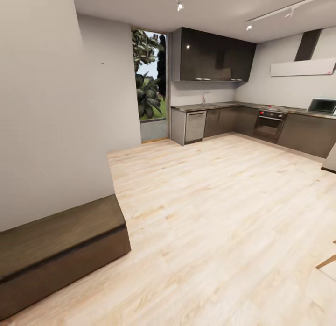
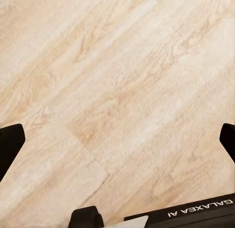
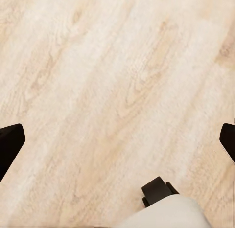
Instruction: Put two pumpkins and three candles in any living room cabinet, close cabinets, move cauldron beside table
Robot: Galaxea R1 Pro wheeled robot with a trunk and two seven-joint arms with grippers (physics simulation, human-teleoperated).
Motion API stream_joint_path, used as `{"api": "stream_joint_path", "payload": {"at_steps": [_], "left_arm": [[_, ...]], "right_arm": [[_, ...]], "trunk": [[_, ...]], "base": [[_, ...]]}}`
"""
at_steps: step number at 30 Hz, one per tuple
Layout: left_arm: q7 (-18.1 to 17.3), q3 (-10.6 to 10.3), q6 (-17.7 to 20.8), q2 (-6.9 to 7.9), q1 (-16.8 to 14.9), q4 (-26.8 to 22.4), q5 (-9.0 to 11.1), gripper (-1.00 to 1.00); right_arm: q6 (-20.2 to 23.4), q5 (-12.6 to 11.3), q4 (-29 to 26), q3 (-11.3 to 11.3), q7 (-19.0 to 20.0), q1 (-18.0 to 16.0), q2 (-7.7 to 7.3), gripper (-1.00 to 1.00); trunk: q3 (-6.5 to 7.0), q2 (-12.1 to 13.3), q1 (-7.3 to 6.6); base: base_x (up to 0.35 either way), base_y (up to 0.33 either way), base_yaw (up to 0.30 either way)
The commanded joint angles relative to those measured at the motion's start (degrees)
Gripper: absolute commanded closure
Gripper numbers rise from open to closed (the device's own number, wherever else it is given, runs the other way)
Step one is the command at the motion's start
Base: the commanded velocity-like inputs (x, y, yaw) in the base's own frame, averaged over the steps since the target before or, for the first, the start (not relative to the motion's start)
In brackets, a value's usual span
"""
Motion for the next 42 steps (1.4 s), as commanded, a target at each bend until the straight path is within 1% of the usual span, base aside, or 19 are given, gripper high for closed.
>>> {"api": "stream_joint_path", "payload": {"at_steps": [1, 9, 14, 19, 23, 42], "left_arm": [[0.27, -0.17, 0.37, 0.01, -0.02, -0.09, -0.59, -1.0], [0.27, -0.17, 0.37, 0.05, -0.02, -0.09, -0.59, -1.0], [0.27, -0.17, 0.37, 0.02, -0.02, -0.09, -0.59, -1.0], [0.27, -0.17, 0.37, 0.0, -0.02, -0.09, -0.59, -1.0], [0.27, -0.17, 0.37, 0.01, -0.02, -0.09, -0.59, -1.0], [0.27, -0.17, 0.37, 0.01, -0.02, -0.09, -0.59, -1.0]], "right_arm": [[-0.26, -0.61, 0.0, 0.0, 0.05, -0.02, 0.02, -1.0], [-0.24, -0.54, 0.0, 0.0, 0.04, -0.02, 0.02, -1.0], [-0.24, -0.53, 0.0, 0.0, -0.02, -0.02, 0.02, -1.0], [-0.24, -0.47, 0.0, 0.0, -0.05, -0.02, 0.06, -1.0], [-0.24, -0.29, 0.0, 0.0, -0.05, -0.02, 0.43, -1.0], [-0.15, -0.27, 0.0, 0.0, -0.05, -0.02, 0.46, -1.0]], "trunk": [[-0.06, -0.03, -0.03], [-0.06, -0.03, -0.03], [-0.06, -0.03, -0.03], [-0.06, -0.03, -0.03], [-0.06, -0.03, -0.03], [-0.06, -0.03, -0.03]], "base": [[-0.229, -0.197, 0.289], [-0.194, -0.191, 0.289], [-0.091, -0.137, 0.289], [-0.007, -0.017, 0.289], [0.0, -0.001, 0.289], [0.0, 0.0, 0.289]]}}
